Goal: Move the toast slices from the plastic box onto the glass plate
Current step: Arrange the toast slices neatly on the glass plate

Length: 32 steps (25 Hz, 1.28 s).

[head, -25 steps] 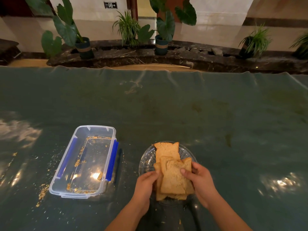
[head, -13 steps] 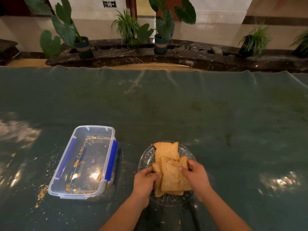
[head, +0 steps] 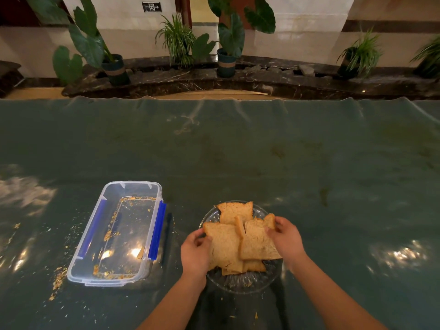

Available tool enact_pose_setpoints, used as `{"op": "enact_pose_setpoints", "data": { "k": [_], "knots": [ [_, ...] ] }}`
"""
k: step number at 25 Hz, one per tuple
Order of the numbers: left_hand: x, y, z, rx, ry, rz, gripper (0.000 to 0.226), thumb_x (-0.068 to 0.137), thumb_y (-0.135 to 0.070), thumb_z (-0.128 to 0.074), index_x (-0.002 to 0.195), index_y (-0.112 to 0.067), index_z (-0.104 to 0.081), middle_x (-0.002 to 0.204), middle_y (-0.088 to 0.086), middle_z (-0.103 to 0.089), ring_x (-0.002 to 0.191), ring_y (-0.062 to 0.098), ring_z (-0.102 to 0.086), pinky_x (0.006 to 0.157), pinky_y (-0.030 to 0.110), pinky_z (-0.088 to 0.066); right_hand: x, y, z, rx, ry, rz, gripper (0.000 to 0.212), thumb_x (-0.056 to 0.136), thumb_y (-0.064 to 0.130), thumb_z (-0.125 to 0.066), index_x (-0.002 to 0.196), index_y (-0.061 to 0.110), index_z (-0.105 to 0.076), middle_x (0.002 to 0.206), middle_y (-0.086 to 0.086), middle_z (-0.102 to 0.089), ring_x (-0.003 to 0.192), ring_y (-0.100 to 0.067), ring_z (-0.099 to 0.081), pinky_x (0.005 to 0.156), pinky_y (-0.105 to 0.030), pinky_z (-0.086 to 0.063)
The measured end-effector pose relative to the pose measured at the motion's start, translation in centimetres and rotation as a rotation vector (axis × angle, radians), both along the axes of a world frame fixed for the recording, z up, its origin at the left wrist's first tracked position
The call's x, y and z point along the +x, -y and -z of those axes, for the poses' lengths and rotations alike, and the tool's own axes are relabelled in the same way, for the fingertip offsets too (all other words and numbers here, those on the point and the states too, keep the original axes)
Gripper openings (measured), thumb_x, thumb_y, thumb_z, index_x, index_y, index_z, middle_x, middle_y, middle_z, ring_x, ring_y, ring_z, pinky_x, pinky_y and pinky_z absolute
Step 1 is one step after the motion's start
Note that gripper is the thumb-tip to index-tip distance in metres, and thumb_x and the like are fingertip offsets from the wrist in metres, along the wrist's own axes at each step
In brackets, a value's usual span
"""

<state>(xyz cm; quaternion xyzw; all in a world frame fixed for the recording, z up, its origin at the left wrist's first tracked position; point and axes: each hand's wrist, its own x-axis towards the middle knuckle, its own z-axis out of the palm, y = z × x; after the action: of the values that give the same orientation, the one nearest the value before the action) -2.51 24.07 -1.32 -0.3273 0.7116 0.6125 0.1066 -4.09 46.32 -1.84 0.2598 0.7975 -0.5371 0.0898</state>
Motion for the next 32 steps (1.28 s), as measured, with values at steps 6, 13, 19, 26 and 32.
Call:
{"op": "enact_pose_setpoints", "data": {
  "k": [6,13,19,26,32],
  "knots": [
    [2.9,-0.3,-1.0,-0.379,-0.151,0.302,0.041,0.087,-0.01,-0.063,0.126,-0.022,-0.057,0.128,-0.005,-0.05,0.113,0.012,-0.054,0.1,0.034,-0.049,4.9,0.5,0.1,0.38,-0.187,0.034,0.034,0.085,0.012,-0.066,0.118,0.021,-0.063,0.109,0.01,-0.065,0.103,-0.016,-0.064,0.082,-0.029,-0.052],
    [6.3,-1.5,-0.5,-0.407,-0.058,0.488,0.026,0.087,-0.008,-0.059,0.11,-0.017,-0.065,0.105,-0.002,-0.065,0.097,0.011,-0.06,0.087,0.026,-0.05,9.1,2.4,1.7,0.622,-0.014,-0.309,0.012,0.08,0.042,-0.069,0.086,0.031,-0.068,0.085,0.014,-0.065,0.097,-0.007,-0.05,0.068,-0.026,-0.05],
    [6.3,-2.0,-0.6,-0.244,-0.039,0.394,0.032,0.086,-0.008,-0.06,0.114,-0.024,-0.061,0.105,-0.006,-0.062,0.1,0.011,-0.06,0.086,0.029,-0.052,8.2,3.7,1.8,0.492,0.021,-0.183,0.008,0.078,0.032,-0.074,0.072,0.03,-0.069,0.065,0.012,-0.063,0.073,-0.008,-0.061,0.059,-0.026,-0.05],
    [8.2,-1.8,0.4,-0.207,-0.045,0.405,0.045,0.083,-0.002,-0.063,0.119,-0.028,-0.06,0.114,-0.008,-0.06,0.1,0.003,-0.058,0.079,0.012,-0.042,9.1,2.8,1.6,0.336,0.018,-0.147,0.016,0.077,0.024,-0.079,0.092,0.032,-0.075,0.078,0.018,-0.067,0.078,0.0,-0.063,0.071,-0.024,-0.054],
    [7.7,-1.3,0.0,-0.395,-0.108,0.363,0.028,0.082,-0.013,-0.069,0.097,-0.034,-0.06,0.103,-0.003,-0.055,0.081,0.005,-0.057,0.07,0.015,-0.044,9.1,2.3,0.8,0.395,0.093,-0.077,0.014,0.074,0.041,-0.072,0.067,0.034,-0.062,0.075,0.015,-0.065,0.07,-0.001,-0.06,0.06,-0.029,-0.053]
  ]
}}
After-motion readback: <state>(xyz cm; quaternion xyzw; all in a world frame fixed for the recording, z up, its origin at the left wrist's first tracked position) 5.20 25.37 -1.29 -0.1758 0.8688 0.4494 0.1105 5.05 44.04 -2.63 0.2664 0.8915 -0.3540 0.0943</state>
